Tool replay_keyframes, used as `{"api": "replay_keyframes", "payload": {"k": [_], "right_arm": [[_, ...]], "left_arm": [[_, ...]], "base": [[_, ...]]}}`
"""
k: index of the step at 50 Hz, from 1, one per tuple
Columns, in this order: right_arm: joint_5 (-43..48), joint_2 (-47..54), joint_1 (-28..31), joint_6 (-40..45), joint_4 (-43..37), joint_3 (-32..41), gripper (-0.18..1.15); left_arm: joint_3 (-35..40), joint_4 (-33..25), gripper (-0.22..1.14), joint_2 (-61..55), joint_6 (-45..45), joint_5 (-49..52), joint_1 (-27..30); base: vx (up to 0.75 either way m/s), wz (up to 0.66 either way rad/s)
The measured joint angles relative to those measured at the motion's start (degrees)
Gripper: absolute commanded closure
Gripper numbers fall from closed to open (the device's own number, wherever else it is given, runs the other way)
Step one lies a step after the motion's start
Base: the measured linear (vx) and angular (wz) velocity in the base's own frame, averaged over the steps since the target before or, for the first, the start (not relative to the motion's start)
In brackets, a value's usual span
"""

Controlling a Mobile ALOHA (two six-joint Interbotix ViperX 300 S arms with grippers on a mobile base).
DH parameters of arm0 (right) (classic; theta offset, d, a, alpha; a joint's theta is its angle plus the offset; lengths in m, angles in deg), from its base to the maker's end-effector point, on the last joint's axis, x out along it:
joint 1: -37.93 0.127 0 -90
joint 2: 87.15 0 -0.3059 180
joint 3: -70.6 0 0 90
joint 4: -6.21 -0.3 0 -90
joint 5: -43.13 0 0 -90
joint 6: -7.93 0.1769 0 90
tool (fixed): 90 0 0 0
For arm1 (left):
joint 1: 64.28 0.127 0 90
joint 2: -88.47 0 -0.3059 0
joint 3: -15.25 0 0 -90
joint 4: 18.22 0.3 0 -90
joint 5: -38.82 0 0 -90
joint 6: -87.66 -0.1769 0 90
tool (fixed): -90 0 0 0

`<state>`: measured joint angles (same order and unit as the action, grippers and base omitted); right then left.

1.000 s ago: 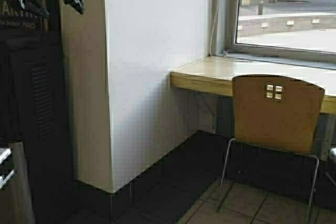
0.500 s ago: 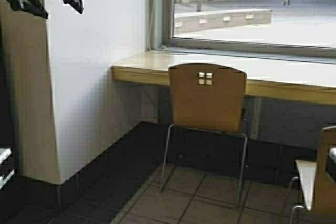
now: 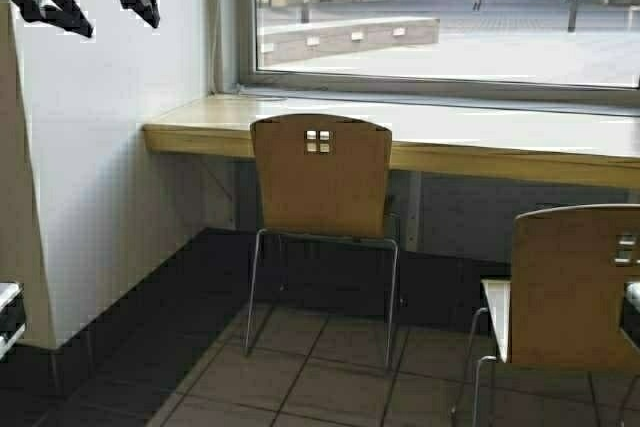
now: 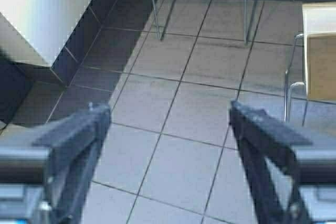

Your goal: Push the chairs under the table

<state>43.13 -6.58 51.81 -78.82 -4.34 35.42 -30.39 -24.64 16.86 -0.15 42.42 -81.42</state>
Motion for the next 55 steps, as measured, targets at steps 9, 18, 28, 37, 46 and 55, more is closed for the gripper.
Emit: {"api": "replay_keyframes", "payload": {"k": [9, 18, 28, 37, 46, 55], "right_arm": [[-0.3, 1.8, -0.4, 1.0, -1.1, 1.2, -0.02], [-1.8, 1.6, 0.0, 1.3, -4.0, 2.2, -0.02], [-2.1, 1.4, -0.2, 1.7, -4.7, 2.2, -0.02], [-2.3, 1.4, -0.4, 1.7, -4.9, 2.1, -0.02], [-2.4, 3.5, -0.7, 1.7, -4.9, 2.0, -0.02], [-2.5, 6.0, -1.0, 1.8, -6.0, 2.1, -0.02]], "left_arm": [[0.2, 0.1, -0.1, -1.5, -0.5, -0.1, -0.3], [0.6, 0.1, -0.1, -1.8, -0.8, -0.2, 0.0], [0.8, 0.2, -0.1, -2.5, -0.4, -0.2, -0.2], [1.0, 0.2, -0.1, -2.5, -0.2, -0.2, -0.1], [1.0, 0.0, -0.1, -2.5, 0.1, 0.1, -0.1], [1.0, 0.0, -0.1, -2.5, 0.3, 0.7, -0.2]], "base": [[-0.14, -0.17], [-0.16, -0.18], [-0.1, -0.24], [-0.02, -0.31], [0.01, -0.43], [0.05, -0.4]]}}
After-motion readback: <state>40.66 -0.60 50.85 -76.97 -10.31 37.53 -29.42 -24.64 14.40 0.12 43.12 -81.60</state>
